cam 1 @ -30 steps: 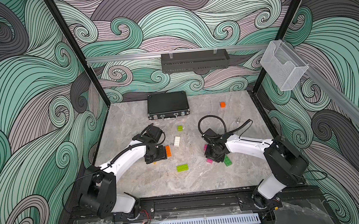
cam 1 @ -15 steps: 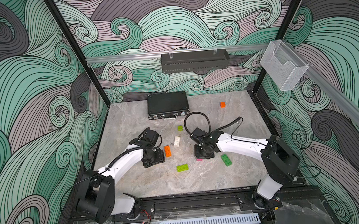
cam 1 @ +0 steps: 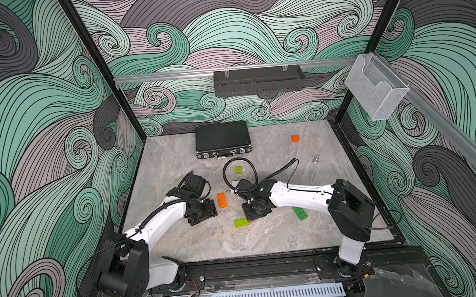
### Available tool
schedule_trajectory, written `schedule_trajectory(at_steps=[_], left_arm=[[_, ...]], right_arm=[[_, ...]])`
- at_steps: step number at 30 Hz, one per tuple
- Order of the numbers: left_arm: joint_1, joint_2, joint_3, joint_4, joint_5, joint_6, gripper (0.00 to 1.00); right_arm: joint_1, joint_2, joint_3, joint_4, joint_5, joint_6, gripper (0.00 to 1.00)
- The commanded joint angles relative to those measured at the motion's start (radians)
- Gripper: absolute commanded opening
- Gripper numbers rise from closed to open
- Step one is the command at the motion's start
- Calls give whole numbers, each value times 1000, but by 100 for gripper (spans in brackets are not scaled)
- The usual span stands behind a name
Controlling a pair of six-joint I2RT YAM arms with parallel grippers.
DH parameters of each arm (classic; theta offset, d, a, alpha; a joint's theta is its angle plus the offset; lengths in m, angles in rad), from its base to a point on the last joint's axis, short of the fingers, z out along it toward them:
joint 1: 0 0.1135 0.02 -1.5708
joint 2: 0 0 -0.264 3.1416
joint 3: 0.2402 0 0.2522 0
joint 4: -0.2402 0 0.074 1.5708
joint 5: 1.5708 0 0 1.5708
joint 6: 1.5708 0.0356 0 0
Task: Assemble a carrot with lego
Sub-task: Assemble the lego brick with the lego brick.
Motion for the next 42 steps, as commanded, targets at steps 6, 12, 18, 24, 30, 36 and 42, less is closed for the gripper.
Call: schedule_trajectory(at_steps=[6,12,18,24,30,36,42], left_arm=[[16,-33,-13,-4,2,-19,71],[20,-33,-14,-8,-2,-20,71],[21,-35,-17,-8,-5,-20,71],[23,-35,-19,-10,-7,-22,71],[24,-33,-17,-10,-7,-21,71],[26,-35,-17,-12,-8,-20,71],[26,-35,-19,-14,-13,-21,71]], right_arm=[[10,15,39,-9,-18,-15,8],[11,27,36,-4,-39,7,8],[11,46,47,4,-37,20,8],[10,66,59,4,-33,30,8],[9,79,61,2,-29,46,7],[2,113,71,-58,-31,75,1],[12,151,87,-128,-9,114,0]])
